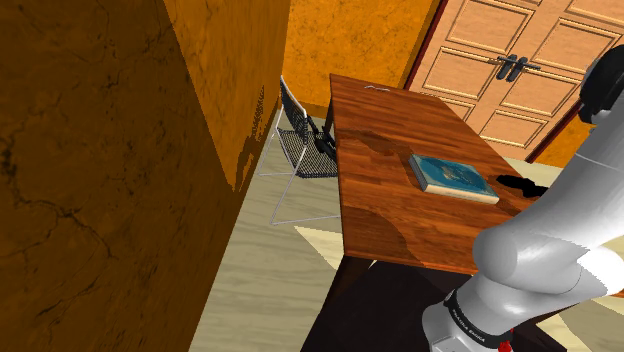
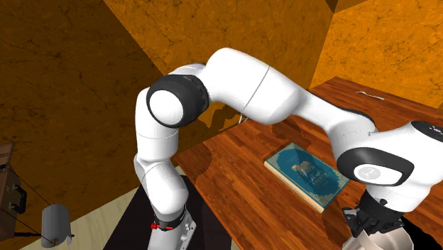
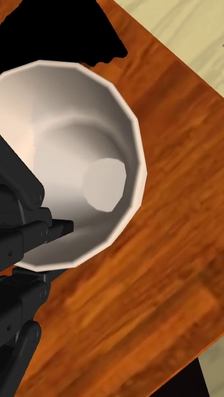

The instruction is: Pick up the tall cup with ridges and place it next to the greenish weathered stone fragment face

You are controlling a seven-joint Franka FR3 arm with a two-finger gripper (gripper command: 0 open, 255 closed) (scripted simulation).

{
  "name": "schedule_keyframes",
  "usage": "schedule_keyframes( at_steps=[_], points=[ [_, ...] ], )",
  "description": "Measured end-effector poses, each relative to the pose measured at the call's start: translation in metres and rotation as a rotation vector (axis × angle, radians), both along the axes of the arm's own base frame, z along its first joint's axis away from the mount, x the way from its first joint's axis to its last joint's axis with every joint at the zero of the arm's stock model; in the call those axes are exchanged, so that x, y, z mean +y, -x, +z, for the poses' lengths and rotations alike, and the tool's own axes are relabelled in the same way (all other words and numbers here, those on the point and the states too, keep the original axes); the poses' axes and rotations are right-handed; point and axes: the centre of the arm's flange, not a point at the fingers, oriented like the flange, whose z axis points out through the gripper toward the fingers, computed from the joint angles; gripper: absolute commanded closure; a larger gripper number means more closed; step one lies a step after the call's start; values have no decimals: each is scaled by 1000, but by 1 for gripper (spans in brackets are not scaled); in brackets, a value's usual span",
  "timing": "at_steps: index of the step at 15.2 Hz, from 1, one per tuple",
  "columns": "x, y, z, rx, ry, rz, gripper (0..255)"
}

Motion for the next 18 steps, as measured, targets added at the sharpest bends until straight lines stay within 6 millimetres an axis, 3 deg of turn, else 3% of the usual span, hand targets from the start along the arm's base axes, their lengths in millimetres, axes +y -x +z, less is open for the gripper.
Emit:
schedule_keyframes(
  at_steps=[8, 15, 16, 18],
  points=[
    [1, -1, -43, 0, 0, 0, 255],
    [1, 0, -50, 0, 0, 0, 255],
    [1, 0, -50, 0, 0, 0, 0],
    [0, 0, -49, 0, 1, 0, 0]
  ],
)
